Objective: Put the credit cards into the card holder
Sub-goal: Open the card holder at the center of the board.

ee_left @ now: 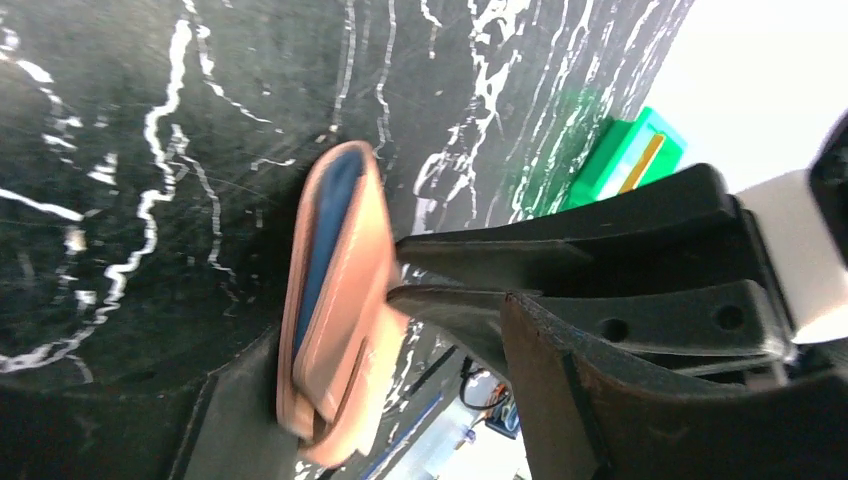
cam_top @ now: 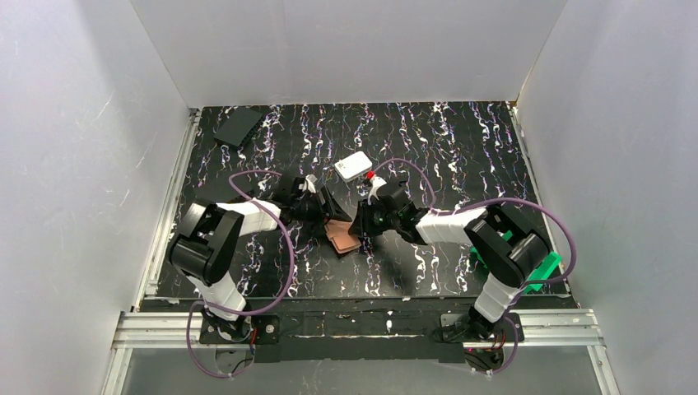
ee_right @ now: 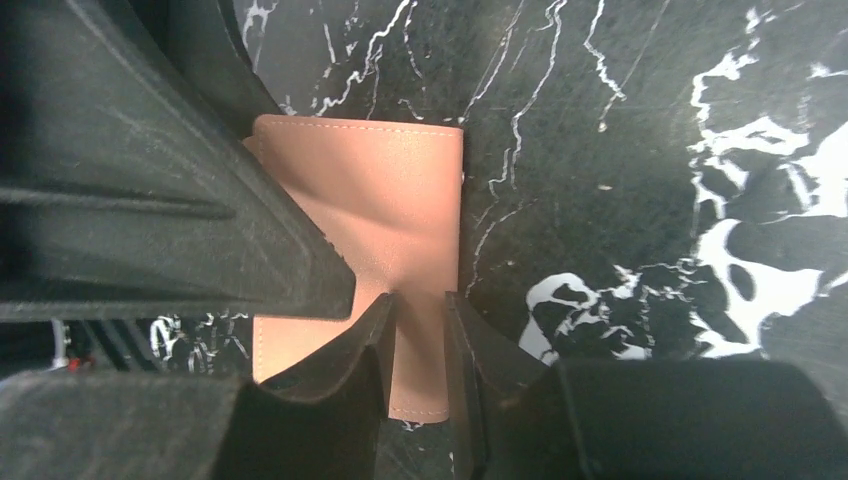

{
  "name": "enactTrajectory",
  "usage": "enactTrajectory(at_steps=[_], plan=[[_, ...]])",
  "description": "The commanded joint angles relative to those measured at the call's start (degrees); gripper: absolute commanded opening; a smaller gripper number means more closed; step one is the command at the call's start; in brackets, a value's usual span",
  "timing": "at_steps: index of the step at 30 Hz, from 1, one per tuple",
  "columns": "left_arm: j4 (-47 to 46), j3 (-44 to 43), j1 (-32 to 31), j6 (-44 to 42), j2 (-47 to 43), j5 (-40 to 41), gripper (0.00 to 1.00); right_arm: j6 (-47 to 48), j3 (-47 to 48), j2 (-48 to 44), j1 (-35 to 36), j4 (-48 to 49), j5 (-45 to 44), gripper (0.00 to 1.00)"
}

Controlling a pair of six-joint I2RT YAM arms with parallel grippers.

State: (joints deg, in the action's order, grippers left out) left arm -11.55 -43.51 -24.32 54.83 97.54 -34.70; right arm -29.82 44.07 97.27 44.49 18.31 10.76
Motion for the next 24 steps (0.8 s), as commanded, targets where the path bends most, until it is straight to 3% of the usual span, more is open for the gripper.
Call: enactTrajectory(at_steps=[1,5,9,13,17,21,24], plan=[[-3.6,-2.5,-2.1,4.9,-5.1,-2.7,0.63,-8.4,-2.6,3.4,0.4,10.9,9.5,0.32],[-3.6,-3.1,-2.9,6.5,-10.8,-1.6,0.65,-17.0,-4.4,6.4,0.4,22.7,15.1,0.32],[-3.6,-2.7,-3.0,7.1,-11.2,-0.9,0.68,-21.4,-5.3,7.6,-2.0,23.6,16.1,0.36],[-3.7,-1.9,-3.0,7.8,-8.8,-1.2,0.72,-19.1,-8.0,4.1,-7.4,15.9,15.2,0.44],[-3.8,-2.3,-3.2,7.6,-7.5,-1.7,0.73,-11.8,-8.2,-1.6,-11.8,1.8,12.6,0.49],[-3.8,-2.3,-3.2,6.3,-9.5,-1.5,0.77,-4.6,-7.5,-7.7,-12.2,-9.0,7.8,0.58],[-2.3,-2.0,-2.5,2.8,-10.7,-3.0,0.80,-3.9,-7.1,-12.2,-12.2,-12.4,9.2,0.60]])
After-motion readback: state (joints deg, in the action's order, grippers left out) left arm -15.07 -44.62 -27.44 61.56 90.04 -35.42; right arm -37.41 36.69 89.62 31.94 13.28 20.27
